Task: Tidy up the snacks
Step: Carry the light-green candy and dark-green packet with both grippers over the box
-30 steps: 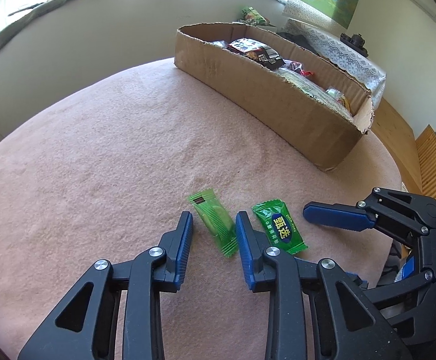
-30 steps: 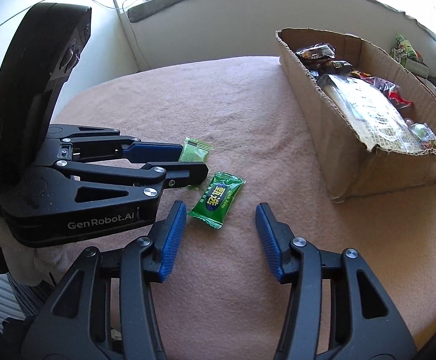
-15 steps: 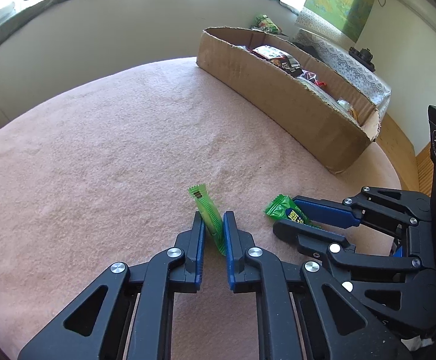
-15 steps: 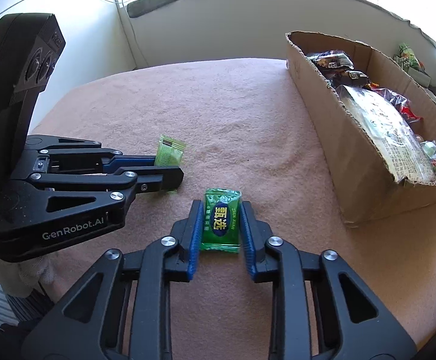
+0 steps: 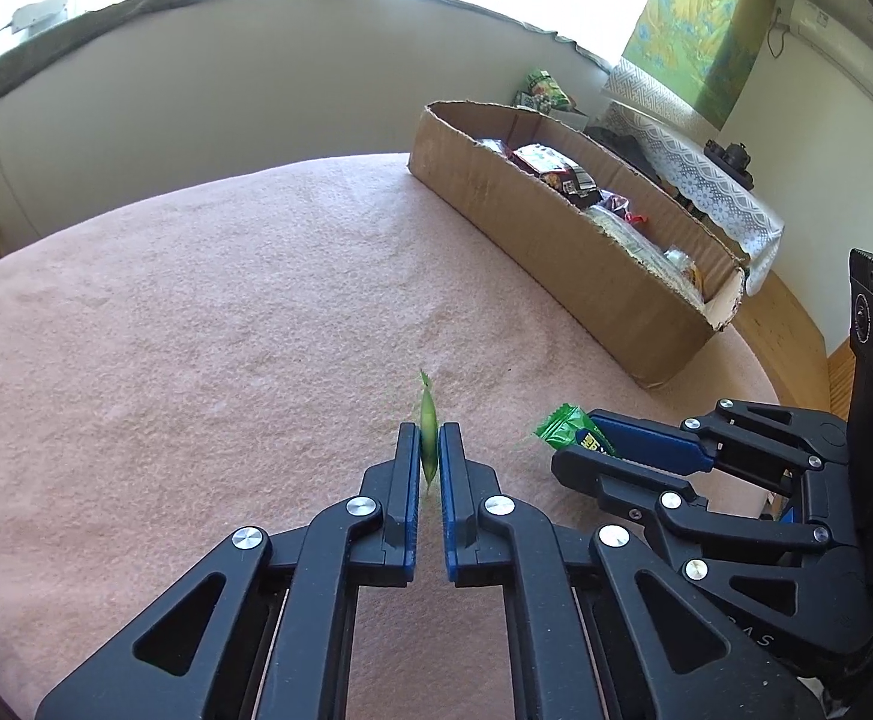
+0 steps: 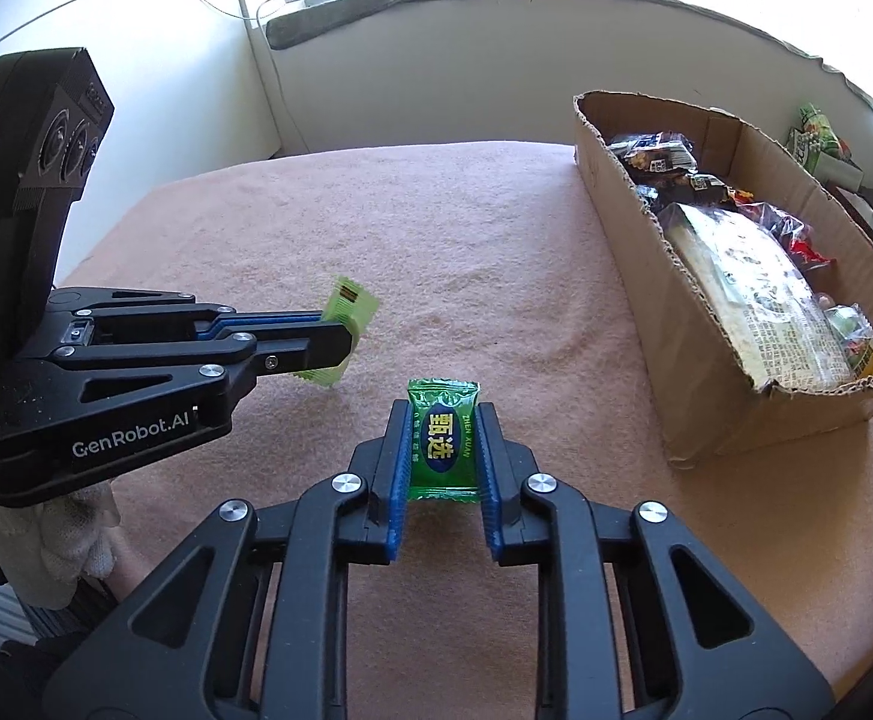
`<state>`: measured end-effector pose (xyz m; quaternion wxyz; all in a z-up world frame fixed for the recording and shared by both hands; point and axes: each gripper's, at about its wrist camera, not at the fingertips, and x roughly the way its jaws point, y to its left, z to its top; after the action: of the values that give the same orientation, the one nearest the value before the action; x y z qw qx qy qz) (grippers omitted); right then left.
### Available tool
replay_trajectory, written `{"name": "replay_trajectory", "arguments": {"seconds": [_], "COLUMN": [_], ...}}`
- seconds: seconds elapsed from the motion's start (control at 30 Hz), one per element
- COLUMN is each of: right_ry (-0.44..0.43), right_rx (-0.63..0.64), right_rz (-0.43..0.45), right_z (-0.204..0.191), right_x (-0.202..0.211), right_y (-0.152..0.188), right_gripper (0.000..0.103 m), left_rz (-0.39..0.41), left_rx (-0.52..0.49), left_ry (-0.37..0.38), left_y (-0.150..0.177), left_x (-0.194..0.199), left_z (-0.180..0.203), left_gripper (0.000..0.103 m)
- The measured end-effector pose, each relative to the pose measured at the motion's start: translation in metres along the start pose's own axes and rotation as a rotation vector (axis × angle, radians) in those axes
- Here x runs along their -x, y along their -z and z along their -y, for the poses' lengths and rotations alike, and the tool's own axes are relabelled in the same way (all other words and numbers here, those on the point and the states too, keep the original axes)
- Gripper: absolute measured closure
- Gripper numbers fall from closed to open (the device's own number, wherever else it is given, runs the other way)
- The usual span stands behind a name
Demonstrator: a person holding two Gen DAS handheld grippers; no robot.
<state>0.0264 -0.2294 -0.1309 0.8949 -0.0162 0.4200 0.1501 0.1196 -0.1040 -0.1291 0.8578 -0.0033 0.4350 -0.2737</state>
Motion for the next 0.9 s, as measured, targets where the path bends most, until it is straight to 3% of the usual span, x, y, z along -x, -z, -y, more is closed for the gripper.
{"name": "replay_trajectory", "arguments": {"seconds": [0.8, 0.9], "right_ry": [0.017, 0.025], "right_rx": [-0.01, -0.018], "right_rz": [0.165, 0.174], "right_z": [0.023, 0.033], "right_x": [0.058, 0.062], "right_y": [-0.042, -0.044], "right_gripper": [0.083, 0.083], "left_rz": [0.126, 0.103], "left_rx": [0.0, -0.03], "left_ry": [0.02, 0.001], "left_y": [-0.042, -0.043], "left_x": [0.029, 0.025], "left_z": [0.015, 0.019], "left_gripper": [0.099, 0.099]}}
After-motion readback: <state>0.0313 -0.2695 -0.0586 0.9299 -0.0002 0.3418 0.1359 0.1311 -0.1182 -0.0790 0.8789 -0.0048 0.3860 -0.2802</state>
